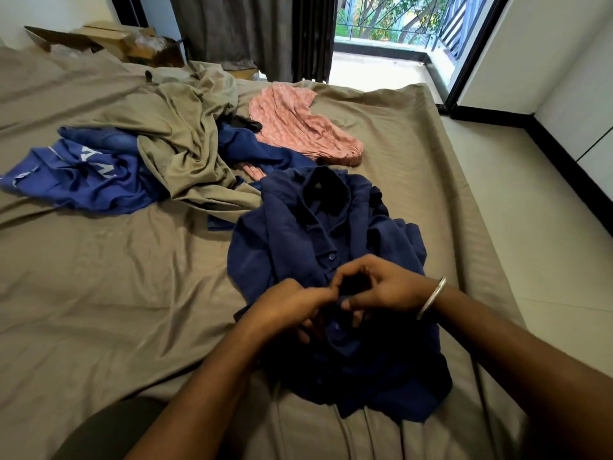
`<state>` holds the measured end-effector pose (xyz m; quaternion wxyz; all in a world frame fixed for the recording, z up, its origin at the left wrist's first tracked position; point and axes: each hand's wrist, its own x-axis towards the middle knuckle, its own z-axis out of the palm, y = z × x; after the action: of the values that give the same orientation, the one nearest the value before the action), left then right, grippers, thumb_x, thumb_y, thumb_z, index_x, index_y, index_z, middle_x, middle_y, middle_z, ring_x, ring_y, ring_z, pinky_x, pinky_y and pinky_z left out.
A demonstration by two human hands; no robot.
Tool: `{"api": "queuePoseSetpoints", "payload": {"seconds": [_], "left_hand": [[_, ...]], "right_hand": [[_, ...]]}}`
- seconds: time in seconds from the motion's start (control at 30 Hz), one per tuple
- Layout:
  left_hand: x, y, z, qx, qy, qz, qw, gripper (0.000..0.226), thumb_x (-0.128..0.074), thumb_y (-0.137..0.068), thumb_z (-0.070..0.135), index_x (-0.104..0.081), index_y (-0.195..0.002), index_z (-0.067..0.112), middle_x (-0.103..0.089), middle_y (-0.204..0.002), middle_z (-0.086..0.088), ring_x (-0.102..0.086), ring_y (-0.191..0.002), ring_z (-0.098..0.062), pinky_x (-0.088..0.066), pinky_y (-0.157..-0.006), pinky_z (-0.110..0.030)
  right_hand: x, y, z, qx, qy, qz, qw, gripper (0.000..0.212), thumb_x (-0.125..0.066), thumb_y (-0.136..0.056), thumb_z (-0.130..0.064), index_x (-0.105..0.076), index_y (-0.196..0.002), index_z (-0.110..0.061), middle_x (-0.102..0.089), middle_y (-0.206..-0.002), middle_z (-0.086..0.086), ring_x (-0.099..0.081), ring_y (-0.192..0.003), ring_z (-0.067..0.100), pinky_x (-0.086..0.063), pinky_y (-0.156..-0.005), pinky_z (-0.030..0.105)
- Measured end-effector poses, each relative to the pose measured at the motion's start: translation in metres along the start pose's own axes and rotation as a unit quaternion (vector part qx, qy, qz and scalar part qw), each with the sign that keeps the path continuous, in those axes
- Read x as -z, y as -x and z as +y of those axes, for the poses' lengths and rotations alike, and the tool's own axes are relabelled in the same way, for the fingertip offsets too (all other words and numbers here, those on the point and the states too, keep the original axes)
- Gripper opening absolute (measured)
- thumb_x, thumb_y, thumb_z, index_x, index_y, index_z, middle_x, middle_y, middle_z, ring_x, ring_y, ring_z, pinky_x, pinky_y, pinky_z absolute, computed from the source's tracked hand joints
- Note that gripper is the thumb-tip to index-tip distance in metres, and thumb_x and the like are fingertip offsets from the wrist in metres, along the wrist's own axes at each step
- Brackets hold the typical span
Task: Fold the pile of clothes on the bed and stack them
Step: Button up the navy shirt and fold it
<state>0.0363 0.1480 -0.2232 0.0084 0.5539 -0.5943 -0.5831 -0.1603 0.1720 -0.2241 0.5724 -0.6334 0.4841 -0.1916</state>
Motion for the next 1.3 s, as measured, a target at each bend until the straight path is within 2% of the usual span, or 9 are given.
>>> {"api": "queuePoseSetpoints", "payload": {"seconds": [0.1,0.17,0.27,0.4,0.57,0.73,0.87,1.0,1.3], "left_hand": [[0.004,0.001,0.001,-0.087,-0.057,0.209,0.972,0.040,-0.050,-0.074,0.051,-0.067,-0.058,0.018,-0.068,-0.057,0.008,-0.066,-0.063,-0.017,-0.054,-0.071,-0.039],[0.001,-0.003,-0.001,-0.197,-0.067,0.324,0.923,0.025,-0.061,-0.080,0.040,-0.062,-0.063,0.021,-0.065,-0.061,0.011,-0.062,-0.062,-0.006,-0.051,-0.063,-0.032],[-0.009,-0.015,-0.004,-0.293,-0.056,0.283,0.911,0.012,-0.070,-0.083,0.034,-0.071,-0.095,0.036,-0.068,-0.091,0.020,-0.063,-0.086,0.003,-0.054,-0.076,-0.024],[-0.005,-0.030,-0.019,-0.186,-0.155,0.236,0.941,0.035,-0.064,-0.075,0.051,-0.064,-0.110,0.047,-0.067,-0.104,0.019,-0.064,-0.100,-0.010,-0.054,-0.085,-0.039],[0.002,-0.027,-0.018,-0.067,-0.241,0.237,0.939,0.033,-0.052,-0.081,0.055,-0.059,-0.109,0.040,-0.068,-0.101,0.012,-0.061,-0.103,-0.023,-0.043,-0.095,-0.046],[0.002,-0.027,-0.018,-0.152,-0.227,0.285,0.919,0.034,-0.045,-0.097,0.028,-0.041,-0.127,0.044,-0.065,-0.103,0.003,-0.060,-0.098,-0.026,-0.045,-0.084,-0.044],[0.012,-0.032,-0.003,-0.205,-0.306,0.264,0.891,0.059,-0.048,-0.098,0.035,-0.019,-0.140,0.064,-0.039,-0.100,0.006,-0.055,-0.092,-0.022,-0.049,-0.082,-0.045],[0.033,-0.048,0.019,-0.170,-0.410,0.223,0.868,0.047,-0.057,-0.091,0.050,-0.039,-0.133,0.061,-0.044,-0.107,0.006,-0.057,-0.108,-0.022,-0.049,-0.088,-0.046],[0.064,-0.067,0.062,-0.270,-0.265,0.404,0.833,0.022,-0.067,-0.084,0.048,-0.070,-0.082,0.026,-0.071,-0.078,0.002,-0.067,-0.081,-0.023,-0.049,-0.063,-0.032]], "right_hand": [[0.009,-0.005,0.000,0.042,0.010,0.169,0.985,0.010,-0.063,-0.089,0.004,-0.069,-0.095,-0.002,-0.072,-0.083,0.007,-0.062,-0.051,0.014,-0.050,-0.053,0.027],[0.014,-0.011,0.004,0.070,0.097,0.265,0.957,0.016,-0.064,-0.087,0.003,-0.073,-0.090,-0.011,-0.073,-0.083,-0.006,-0.067,-0.069,0.007,-0.052,-0.066,0.023],[0.014,-0.015,0.009,0.079,0.236,0.260,0.933,0.016,-0.067,-0.088,-0.008,-0.075,-0.095,-0.019,-0.073,-0.089,-0.012,-0.067,-0.088,0.002,-0.051,-0.080,0.016],[0.015,-0.018,0.013,-0.013,0.396,0.163,0.903,0.010,-0.070,-0.084,-0.034,-0.070,-0.093,-0.030,-0.072,-0.088,-0.011,-0.066,-0.083,0.008,-0.057,-0.074,0.036],[0.021,-0.014,0.006,-0.068,0.404,0.132,0.903,0.020,-0.074,-0.076,-0.030,-0.062,-0.092,-0.029,-0.067,-0.076,-0.010,-0.064,-0.073,0.007,-0.058,-0.067,0.041],[0.021,-0.021,0.011,-0.043,0.386,0.252,0.886,0.032,-0.054,-0.094,-0.031,-0.044,-0.124,-0.035,-0.055,-0.061,-0.004,-0.058,-0.056,0.019,-0.054,-0.054,0.042],[0.024,-0.032,0.006,-0.052,0.463,0.203,0.861,0.061,-0.054,-0.092,-0.029,-0.029,-0.144,-0.050,-0.051,-0.068,-0.007,-0.049,-0.055,0.013,-0.039,-0.045,0.028],[0.032,-0.037,0.003,-0.057,0.469,0.175,0.864,0.049,-0.054,-0.089,-0.031,-0.045,-0.133,-0.050,-0.056,-0.080,-0.008,-0.056,-0.066,0.018,-0.045,-0.051,0.032],[0.055,-0.037,0.004,0.031,0.223,0.513,0.828,0.007,-0.068,-0.085,-0.024,-0.067,-0.090,-0.020,-0.069,-0.068,-0.001,-0.067,-0.070,0.023,-0.052,-0.066,0.032]]}}
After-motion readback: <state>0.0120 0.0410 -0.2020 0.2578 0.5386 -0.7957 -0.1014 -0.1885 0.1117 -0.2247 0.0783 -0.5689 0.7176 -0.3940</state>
